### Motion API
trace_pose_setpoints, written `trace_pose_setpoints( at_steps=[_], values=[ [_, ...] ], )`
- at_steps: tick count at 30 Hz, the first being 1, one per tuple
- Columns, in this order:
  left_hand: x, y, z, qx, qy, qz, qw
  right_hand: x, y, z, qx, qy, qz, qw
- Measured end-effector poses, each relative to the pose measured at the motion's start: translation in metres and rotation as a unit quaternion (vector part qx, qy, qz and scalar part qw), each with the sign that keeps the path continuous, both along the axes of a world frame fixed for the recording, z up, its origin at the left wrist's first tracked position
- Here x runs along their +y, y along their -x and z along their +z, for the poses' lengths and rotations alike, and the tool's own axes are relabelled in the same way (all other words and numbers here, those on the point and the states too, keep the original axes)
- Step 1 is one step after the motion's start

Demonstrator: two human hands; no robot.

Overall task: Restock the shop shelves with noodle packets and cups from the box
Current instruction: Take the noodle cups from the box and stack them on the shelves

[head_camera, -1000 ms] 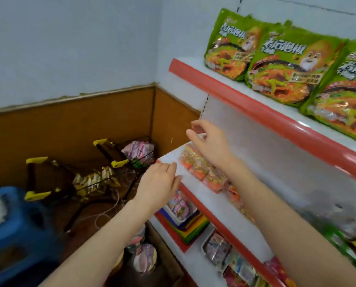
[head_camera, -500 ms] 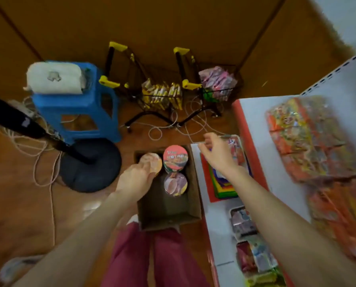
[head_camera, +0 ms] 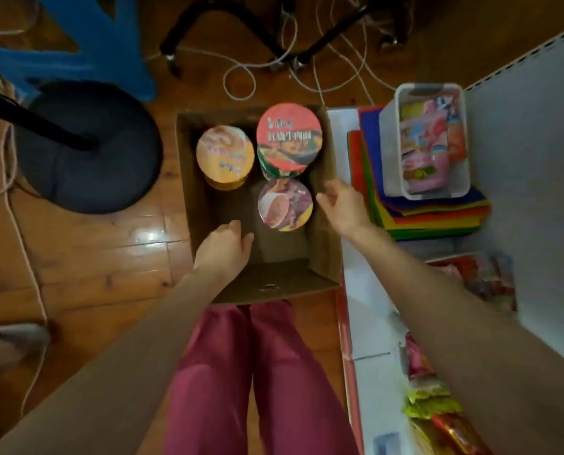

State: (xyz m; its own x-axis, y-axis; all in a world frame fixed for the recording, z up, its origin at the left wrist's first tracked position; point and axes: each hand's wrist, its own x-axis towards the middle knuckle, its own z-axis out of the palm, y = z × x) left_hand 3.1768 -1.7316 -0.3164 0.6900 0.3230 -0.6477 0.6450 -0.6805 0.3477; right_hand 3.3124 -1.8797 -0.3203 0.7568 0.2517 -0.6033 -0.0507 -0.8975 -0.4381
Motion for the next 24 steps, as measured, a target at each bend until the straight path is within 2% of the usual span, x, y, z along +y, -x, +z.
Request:
trace_pose_setpoints(
  at_steps=[6,11,16,21,24],
  values=[
    [-0.009,-0.004,-0.118,-0.001,0.025,0.020,0.999,0.005,-0.014,-0.124,0.013,0.031,0.022,0.999],
    [0.006,-0.001,-0.170,-0.009,0.021,0.057,0.998,0.014,-0.024,-0.183,0.009,0.062,0.028,0.998],
    [0.024,-0.012,-0.189,-0.046,0.031,0.093,0.994,0.016,-0.023,-0.210,-0.008,0.077,0.021,0.997],
    [0.033,-0.024,-0.196,-0.082,0.037,0.106,0.990,0.010,-0.009,-0.203,0.034,-0.024,-0.068,0.997],
    [0.035,-0.031,-0.198,-0.094,0.043,0.126,0.987,-0.003,0.002,-0.190,0.037,-0.038,-0.052,0.997]
  ],
)
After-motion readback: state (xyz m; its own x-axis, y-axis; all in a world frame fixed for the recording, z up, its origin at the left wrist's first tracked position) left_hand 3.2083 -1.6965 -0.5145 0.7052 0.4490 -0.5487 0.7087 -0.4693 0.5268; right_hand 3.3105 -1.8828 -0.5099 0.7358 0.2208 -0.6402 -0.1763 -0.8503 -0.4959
